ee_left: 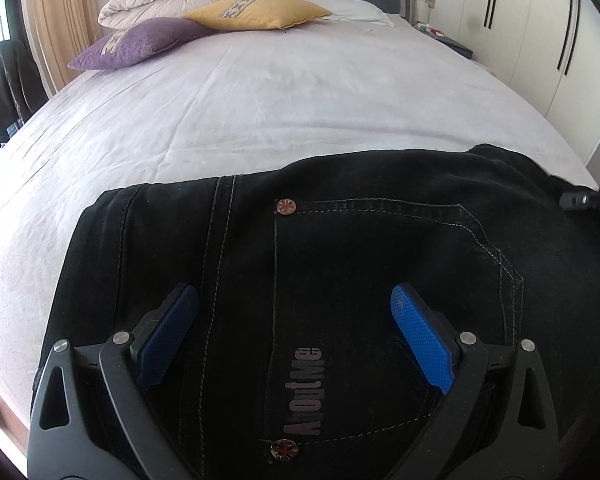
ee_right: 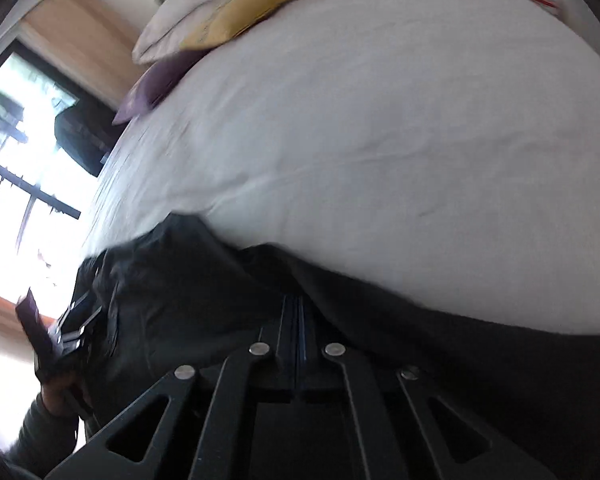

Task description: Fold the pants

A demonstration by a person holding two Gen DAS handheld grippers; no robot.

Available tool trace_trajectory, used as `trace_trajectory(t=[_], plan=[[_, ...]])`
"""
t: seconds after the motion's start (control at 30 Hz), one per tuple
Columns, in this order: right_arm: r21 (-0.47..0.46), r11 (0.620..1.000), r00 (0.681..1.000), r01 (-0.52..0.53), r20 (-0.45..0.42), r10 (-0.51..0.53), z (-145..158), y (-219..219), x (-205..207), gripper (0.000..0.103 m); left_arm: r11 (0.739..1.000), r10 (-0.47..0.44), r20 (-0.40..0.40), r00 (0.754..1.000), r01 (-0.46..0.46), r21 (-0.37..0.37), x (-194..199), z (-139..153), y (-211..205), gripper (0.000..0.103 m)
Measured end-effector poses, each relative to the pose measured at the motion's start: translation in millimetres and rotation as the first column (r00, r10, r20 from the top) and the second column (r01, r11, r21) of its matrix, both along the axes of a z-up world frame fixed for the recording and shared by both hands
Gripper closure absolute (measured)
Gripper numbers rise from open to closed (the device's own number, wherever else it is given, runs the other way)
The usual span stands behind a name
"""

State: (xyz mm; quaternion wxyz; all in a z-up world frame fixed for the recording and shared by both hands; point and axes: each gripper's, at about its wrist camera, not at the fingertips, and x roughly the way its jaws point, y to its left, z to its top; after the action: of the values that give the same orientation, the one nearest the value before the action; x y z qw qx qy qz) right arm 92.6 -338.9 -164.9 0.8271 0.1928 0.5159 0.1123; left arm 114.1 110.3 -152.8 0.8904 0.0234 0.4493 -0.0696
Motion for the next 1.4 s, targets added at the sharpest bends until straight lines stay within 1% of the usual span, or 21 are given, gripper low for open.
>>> trace_trajectory(t=[0.07,0.17,0.3,0.37,0.4,0.43,0.5,0.57,0.67,0.8,0.83,0.9,1.0,1.07,1.13,1.17,1.2,1.23,1.27,1.33,1.4], plan=[[-0.094,0.993,0.997,0.067,0.048,-0.063,20.7,-20.0,-13.6,0.097,1.0,0.001,-0.003,1.0,-0.001,0.005,2.6,-0.8,-0.7,0.004],[-0.142,0.986,0.991,0.081,0.113,-0.065,48.4,-27.9,-23.2,0.09,1.0,0.002,-0.003,1.0,-0.002,0.007,4.5,-1.2,-1.3,0.003],[-0.041,0.999,0.99,-0.03,0.139,0.036,67.8,-1.3,-17.2,0.084,1.0,0.01,0.0,1.0,-0.01,0.014,4.7,-1.9,-3.2,0.003],[0.006,0.996,0.99,-0.094,0.106,0.093,56.7,15.9,-12.4,0.075,1.0,0.01,-0.002,1.0,-0.009,0.017,3.5,-2.1,-4.8,0.003],[-0.021,0.996,0.994,-0.087,0.069,0.088,45.1,22.6,-8.8,0.074,1.0,0.008,-0.004,1.0,-0.008,0.017,3.3,-2.0,-4.9,0.003],[-0.042,0.998,0.998,-0.054,0.034,0.056,29.1,23.3,-5.9,0.074,1.0,0.006,-0.005,1.0,-0.006,0.018,3.5,-2.1,-5.0,0.003],[0.067,0.995,0.997,0.076,0.001,-0.077,-0.7,-9.3,-11.9,0.103,1.0,0.006,-0.007,1.0,-0.006,0.017,3.8,-1.9,-5.2,0.003],[0.123,0.978,0.985,0.168,0.016,-0.171,-5.0,-43.6,-30.3,0.103,1.0,0.002,-0.009,1.0,-0.002,0.017,4.7,-1.9,-5.2,0.003],[0.005,0.961,0.96,0.275,0.056,-0.275,8.3,-87.9,-62.0,0.103,1.0,0.003,-0.01,1.0,-0.003,0.016,6.4,-2.7,-5.7,0.003],[-0.093,0.849,0.854,0.519,0.048,-0.517,22.4,-157.4,-115.2,0.103,1.0,0.007,-0.011,1.0,-0.007,0.019,6.5,-2.4,-7.2,0.003],[-0.081,0.843,0.846,0.533,0.055,-0.53,29.1,-160.7,-125.1,0.102,1.0,0.009,-0.014,1.0,-0.009,0.023,7.2,-1.8,-8.2,0.003],[-0.034,0.868,0.866,0.496,0.095,-0.491,49.0,-147.1,-139.9,0.087,0.999,0.015,-0.02,1.0,-0.014,0.037,7.6,1.0,-10.6,0.003],[0.136,0.93,0.921,0.341,0.15,-0.359,64.5,-94.8,-152.0,0.041,0.997,0.04,-0.003,0.999,-0.04,0.063,1.8,12.7,-17.4,0.004],[0.206,0.947,0.947,0.248,0.155,-0.282,57.4,-66.3,-156.4,0.035,0.998,0.025,0.048,0.999,-0.027,0.048,-10.5,27.5,-30.2,0.004],[0.205,0.954,0.963,0.22,0.113,-0.246,41.8,-58.1,-155.5,0.035,0.999,-0.016,0.075,0.997,0.012,0.051,-19.6,34.9,-48.2,0.004],[0.175,0.95,0.96,0.259,0.065,-0.274,28.7,-64.0,-155.6,0.036,0.997,-0.048,0.068,0.997,0.043,0.067,-22.1,34.0,-59.7,0.004],[0.17,0.932,0.944,0.32,0.022,-0.329,15.3,-78.5,-160.3,0.057,0.994,-0.073,0.049,0.996,0.069,0.087,-23.1,30.0,-69.0,0.004],[0.226,0.908,0.931,0.352,0.016,-0.365,6.5,-98.0,-168.3,0.072,0.99,-0.094,0.018,0.995,0.092,0.106,-23.3,22.6,-76.9,0.004],[0.267,0.877,0.912,0.399,-0.013,-0.411,-2.2,-121.7,-179.3,0.101,0.989,-0.1,0.0,0.995,0.1,0.111,-24.0,16.6,-79.5,0.004],[0.251,0.823,0.855,0.51,-0.048,-0.516,-4.8,-163.1,-205.5,0.103,0.992,-0.091,-0.022,0.996,0.093,0.086,-25.4,9.8,-76.5,0.004],[0.111,0.791,0.796,0.602,-0.017,-0.604,17.7,-188.5,-233.1,0.097,0.994,-0.075,-0.015,0.997,0.076,0.077,-28.4,12.9,-73.9,0.004]])
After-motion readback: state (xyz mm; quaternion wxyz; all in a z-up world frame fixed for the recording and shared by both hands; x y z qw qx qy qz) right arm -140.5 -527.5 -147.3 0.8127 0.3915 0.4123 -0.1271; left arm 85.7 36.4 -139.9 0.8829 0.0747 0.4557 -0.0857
